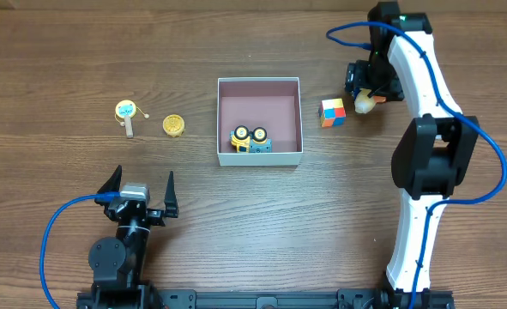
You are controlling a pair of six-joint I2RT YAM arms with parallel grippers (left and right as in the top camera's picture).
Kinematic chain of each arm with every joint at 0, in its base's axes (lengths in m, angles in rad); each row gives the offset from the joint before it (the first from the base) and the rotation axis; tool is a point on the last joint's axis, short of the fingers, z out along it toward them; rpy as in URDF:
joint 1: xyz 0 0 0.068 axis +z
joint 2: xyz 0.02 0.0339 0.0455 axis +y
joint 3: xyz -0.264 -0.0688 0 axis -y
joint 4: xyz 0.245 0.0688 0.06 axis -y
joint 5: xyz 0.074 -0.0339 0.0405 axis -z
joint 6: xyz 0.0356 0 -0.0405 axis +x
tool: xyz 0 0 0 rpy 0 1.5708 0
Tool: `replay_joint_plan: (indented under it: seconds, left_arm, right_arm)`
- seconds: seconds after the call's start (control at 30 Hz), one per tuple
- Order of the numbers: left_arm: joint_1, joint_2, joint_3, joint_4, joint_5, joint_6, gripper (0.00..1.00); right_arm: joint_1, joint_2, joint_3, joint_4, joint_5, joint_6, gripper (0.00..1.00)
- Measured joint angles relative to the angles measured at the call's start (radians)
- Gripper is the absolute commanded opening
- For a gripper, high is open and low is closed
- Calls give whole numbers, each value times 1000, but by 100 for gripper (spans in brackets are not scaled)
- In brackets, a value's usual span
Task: Pack container
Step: 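Grasp the plush toy with the right gripper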
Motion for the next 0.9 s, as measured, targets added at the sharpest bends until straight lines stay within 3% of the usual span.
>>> replay_joint_plan:
  seconds: [0.1,0.33,0.43,0.53,0.73,0.9]
  left_arm:
    - [0,0,0,0,0,0,100]
    - [0,0,0,0,0,0,100]
    - [0,0,0,0,0,0,100]
    - [0,0,0,0,0,0,100]
    - [0,0,0,0,0,0,100]
    - [0,0,0,0,0,0,100]
  right_arm:
    - [0,5,-16,14,0,-4,82]
    - [0,5,-25,23,-1,-10,38]
    - [0,5,-25,25,0,-9,32]
    - [0,5,-25,13,12,-10,18]
    - [0,8,23,-112,81,-11,19]
    - [3,14,237,-265,93,-12,20]
